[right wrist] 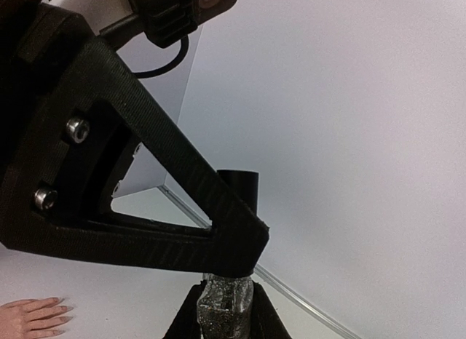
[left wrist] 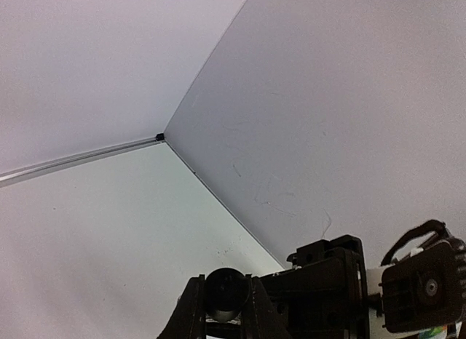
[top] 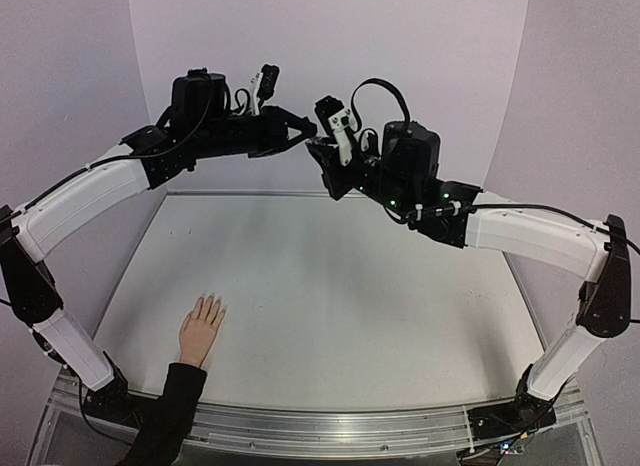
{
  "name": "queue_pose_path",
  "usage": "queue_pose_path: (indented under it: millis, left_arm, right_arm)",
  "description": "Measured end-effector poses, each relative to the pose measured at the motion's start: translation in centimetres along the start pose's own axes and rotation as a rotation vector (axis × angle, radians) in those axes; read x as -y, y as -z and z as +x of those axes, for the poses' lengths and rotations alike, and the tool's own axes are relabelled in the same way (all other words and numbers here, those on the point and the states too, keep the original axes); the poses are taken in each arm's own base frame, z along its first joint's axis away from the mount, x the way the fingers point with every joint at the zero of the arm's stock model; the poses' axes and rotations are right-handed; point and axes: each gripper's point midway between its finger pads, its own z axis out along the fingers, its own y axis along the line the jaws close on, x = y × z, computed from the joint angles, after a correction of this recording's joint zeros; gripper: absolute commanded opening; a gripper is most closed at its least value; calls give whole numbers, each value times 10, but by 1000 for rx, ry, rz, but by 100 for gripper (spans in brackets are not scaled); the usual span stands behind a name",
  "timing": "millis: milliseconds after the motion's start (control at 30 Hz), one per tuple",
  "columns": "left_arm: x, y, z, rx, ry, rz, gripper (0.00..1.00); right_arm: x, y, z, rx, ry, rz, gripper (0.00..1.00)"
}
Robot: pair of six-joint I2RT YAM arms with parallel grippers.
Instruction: Paint the nails
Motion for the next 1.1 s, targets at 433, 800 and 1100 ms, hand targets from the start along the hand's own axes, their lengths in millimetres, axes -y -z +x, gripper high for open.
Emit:
queue_pose_path:
  millis: [433,800,1100]
  left_arm:
    - [102,51,12,-44,-331,714,0]
    - [86,40,21,-83,-266,450,78]
    - [49,49,-13,25,-139,128,75]
  right_arm:
    - [-45,83,-73,193,-345,-843,0]
    - [-39,67,-45,196,-314,-707,0]
    - [-5,25,-9,109,-239,-329,0]
